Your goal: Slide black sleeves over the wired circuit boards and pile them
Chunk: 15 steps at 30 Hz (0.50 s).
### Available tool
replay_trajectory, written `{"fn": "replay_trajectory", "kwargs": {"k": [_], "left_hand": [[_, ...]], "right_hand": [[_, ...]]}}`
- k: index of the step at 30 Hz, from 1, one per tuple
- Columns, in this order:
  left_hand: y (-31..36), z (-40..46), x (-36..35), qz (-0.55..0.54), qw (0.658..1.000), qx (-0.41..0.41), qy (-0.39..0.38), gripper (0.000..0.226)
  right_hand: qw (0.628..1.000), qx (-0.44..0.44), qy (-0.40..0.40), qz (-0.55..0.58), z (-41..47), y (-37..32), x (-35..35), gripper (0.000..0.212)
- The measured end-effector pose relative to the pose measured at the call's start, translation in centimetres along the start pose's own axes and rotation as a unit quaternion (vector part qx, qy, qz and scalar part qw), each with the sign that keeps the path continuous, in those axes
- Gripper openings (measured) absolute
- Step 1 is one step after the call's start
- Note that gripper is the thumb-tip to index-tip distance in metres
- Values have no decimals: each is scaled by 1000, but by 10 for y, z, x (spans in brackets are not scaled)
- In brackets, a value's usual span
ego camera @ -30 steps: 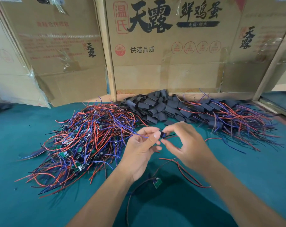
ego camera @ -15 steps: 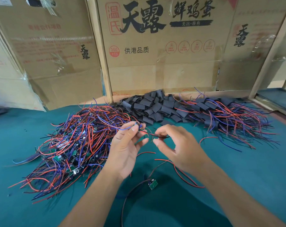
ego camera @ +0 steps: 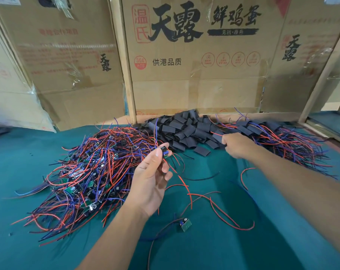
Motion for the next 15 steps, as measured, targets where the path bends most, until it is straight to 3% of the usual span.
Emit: {"fn": "replay_trajectory", "kwargs": {"k": [10,15], "left_hand": [[-3,0,0,-17,1000,8,-3,30],[-5,2,3,-15,1000,8,6,30]], "right_hand": [[953,117,-16,-279,26,-3,-16,37],[971,144,4,-193,26,-1,-2,27]]}}
Point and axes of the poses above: each hand's wrist, its own z-axis towards the middle knuckle, its own x-axis out of the back of the hand, y = z × x, the point moved 7 cm from there along z, towards the middle knuckle, and after that the axes turned 3 degrees about z, right-handed, at the moved point
